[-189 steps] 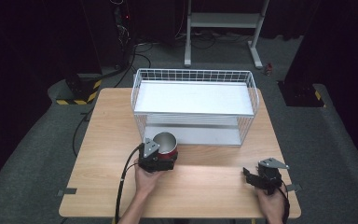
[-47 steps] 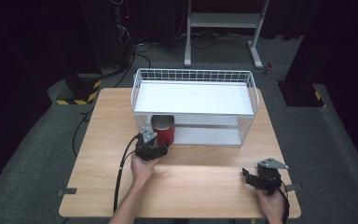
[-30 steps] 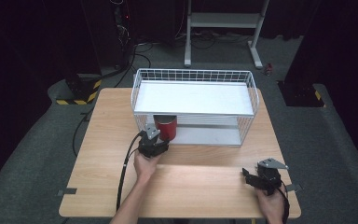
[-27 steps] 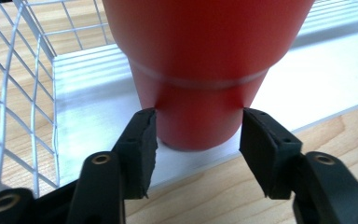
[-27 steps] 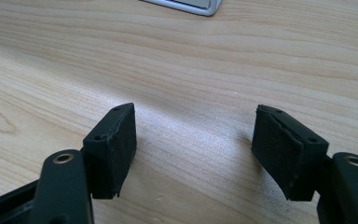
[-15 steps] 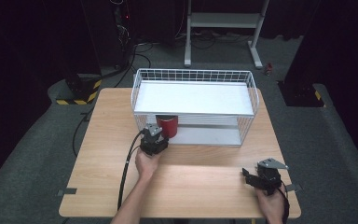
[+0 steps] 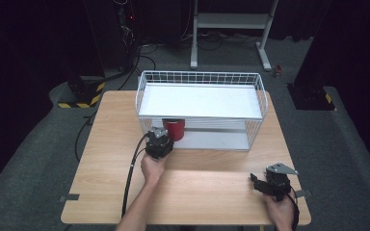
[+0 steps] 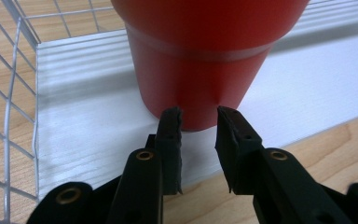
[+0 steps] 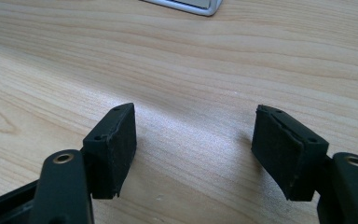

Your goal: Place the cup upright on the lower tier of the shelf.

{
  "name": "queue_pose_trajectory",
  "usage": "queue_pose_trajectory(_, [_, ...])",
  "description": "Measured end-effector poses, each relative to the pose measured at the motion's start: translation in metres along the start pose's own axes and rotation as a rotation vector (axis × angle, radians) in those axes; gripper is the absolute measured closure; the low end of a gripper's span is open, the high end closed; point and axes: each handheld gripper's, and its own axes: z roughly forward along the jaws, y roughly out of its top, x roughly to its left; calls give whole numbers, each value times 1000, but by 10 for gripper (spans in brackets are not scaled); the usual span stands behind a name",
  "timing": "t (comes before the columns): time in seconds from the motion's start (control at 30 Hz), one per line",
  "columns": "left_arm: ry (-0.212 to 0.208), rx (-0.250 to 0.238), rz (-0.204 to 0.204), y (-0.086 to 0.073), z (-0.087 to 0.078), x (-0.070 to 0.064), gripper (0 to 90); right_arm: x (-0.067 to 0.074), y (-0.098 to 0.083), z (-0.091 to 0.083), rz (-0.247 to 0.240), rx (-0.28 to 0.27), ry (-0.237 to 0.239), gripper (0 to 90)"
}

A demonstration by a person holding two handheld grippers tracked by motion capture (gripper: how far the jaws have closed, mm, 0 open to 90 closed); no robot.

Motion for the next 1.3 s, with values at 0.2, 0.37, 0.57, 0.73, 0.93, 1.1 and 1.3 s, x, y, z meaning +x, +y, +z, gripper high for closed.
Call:
queue_pose_trajectory(0.2, [-19,-14,-3,0,-7,0,468,0,0,0,0,0,0,306])
queue_pose_trajectory(0.37, [-26,-28,12,0,-13,0,405,0,0,0,0,0,0,306])
queue_pose_trajectory(0.57, [-32,-50,21,-1,-25,4,375,0,0,0,0,0,0,306])
queue_pose_trajectory(0.73, [-41,-53,20,-3,-32,9,358,0,0,0,0,0,0,306])
queue_pose_trajectory(0.93, [-43,-59,18,-7,-39,13,343,0,0,0,1,0,0,306])
queue_pose_trajectory(1.1, [-52,-66,18,-10,-45,16,329,0,0,0,1,0,1,306])
queue_pose_trajectory(1.3, [-59,-75,16,-16,-55,21,314,0,0,0,1,0,1,305])
